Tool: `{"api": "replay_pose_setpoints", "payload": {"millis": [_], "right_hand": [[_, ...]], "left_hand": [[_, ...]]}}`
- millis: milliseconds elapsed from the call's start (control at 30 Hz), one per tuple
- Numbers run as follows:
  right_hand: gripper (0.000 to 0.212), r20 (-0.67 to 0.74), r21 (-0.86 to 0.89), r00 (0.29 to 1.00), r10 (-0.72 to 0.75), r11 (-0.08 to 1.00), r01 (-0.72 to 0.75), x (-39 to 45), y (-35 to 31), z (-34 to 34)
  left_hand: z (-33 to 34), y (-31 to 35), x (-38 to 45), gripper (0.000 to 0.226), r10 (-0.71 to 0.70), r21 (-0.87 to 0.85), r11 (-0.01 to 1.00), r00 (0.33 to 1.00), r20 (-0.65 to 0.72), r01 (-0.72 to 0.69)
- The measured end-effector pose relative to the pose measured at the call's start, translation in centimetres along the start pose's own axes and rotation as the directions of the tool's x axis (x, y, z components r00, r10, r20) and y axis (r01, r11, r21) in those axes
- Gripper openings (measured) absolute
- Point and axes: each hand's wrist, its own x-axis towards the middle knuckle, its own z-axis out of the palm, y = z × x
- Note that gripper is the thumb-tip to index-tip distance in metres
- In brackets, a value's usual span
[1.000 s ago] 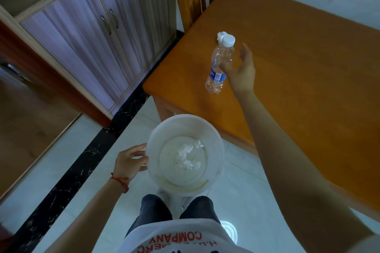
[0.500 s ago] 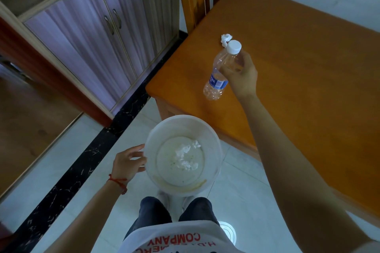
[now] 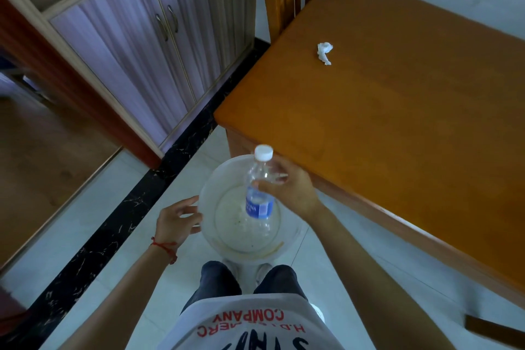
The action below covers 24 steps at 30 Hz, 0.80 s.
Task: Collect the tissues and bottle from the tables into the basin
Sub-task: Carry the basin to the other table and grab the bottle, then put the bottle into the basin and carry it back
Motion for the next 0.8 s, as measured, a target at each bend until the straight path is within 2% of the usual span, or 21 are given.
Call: {"api": "replay_pose_setpoints", "payload": {"millis": [133,267,500,633,800], "right_hand": [[0.069,0.072,-0.061,0.994,0.088,0.995,-0.084,-1.3,1.6,2.5],[0.076,0.053,-0.118,0.994,0.096,0.989,-0.09,-1.4,1.6,2.8],[0.056,-0.119,-0.093,0.988,0.101,0.989,-0.113,-0.9,1.3,1.9],[0.051,-0.249,-0.082,0.944,0.217,0.966,-0.244,-1.0,2.9,2.4],[0.04,-0.183,-0.044,0.903,0.389,0.914,-0.402,-0.6,4.0,4.4]], "left_hand": [[-1.1,-0.6,0.1,0.041,-0.016,-0.028,0.999,1.0,-0.009,0.016],[-1.9,-1.0,0.0,0.038,-0.002,-0.043,0.999,1.0,-0.009,0.002],[-3.7,-1.0,0.8,0.036,-0.006,-0.05,0.999,1.0,-0.016,0.006],[-5.1,-0.7,1.9,0.039,-0.029,-0.075,0.997,0.999,-0.016,0.028],[-7.4,-0.5,3.7,0.04,-0.047,-0.078,0.996,0.999,-0.014,0.046]]}}
